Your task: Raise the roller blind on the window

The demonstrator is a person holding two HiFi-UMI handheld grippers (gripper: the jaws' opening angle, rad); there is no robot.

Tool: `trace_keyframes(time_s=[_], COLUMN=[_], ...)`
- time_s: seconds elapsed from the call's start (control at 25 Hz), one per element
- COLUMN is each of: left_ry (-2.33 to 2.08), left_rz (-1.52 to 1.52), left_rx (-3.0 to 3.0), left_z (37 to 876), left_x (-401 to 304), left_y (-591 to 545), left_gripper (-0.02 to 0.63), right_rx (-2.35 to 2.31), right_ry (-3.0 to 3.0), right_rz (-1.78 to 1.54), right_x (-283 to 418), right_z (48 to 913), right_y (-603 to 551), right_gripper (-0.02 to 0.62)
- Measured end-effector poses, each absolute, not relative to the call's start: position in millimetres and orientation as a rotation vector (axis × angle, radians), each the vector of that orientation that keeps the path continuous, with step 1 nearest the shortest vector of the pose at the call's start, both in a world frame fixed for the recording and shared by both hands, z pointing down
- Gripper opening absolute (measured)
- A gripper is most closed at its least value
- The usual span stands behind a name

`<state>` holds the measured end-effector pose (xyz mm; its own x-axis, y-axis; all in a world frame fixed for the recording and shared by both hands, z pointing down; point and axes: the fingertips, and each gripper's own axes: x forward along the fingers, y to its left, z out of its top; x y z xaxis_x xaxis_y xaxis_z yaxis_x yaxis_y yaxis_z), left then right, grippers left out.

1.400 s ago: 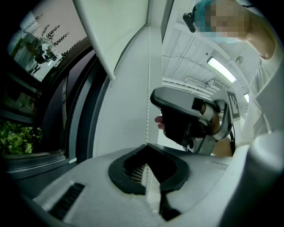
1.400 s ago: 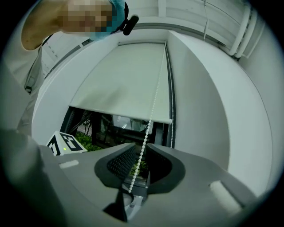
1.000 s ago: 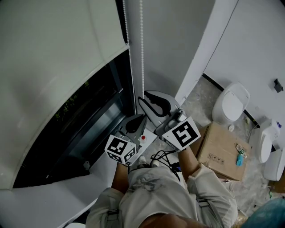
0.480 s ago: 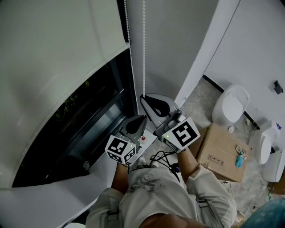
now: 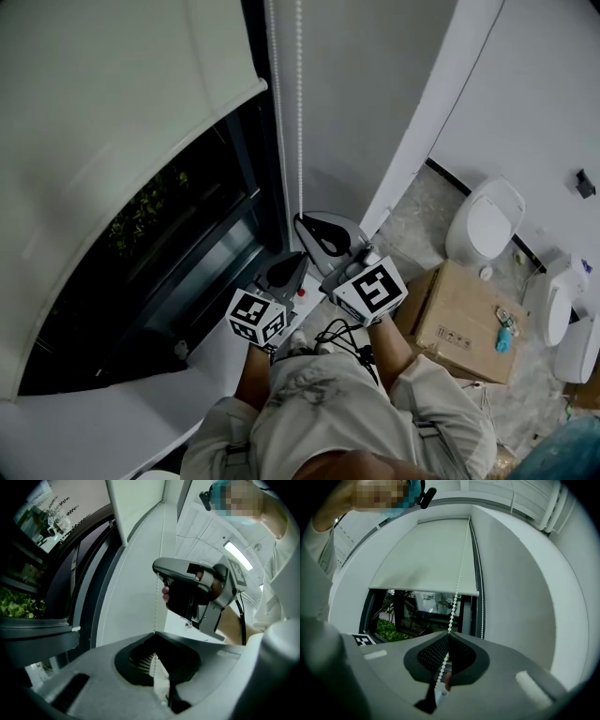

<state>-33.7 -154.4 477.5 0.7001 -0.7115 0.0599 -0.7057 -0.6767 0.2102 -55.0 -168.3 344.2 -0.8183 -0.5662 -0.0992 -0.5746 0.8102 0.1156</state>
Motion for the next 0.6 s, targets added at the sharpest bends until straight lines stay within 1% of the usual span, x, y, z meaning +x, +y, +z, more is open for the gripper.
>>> trace_keyframes(time_s=[0.6], left_ry=[-1.115], left_rz=[0.011], left_rx=[2.621], left_z=[521], left_x=[-33], left_y=[-150], left_gripper=[0.011], right_rx=[-0.944], right_ry=[2.982], right_rz=[0.138], right_x=[-55], right_z=[387], right_y=[-162], right_gripper=[0.011])
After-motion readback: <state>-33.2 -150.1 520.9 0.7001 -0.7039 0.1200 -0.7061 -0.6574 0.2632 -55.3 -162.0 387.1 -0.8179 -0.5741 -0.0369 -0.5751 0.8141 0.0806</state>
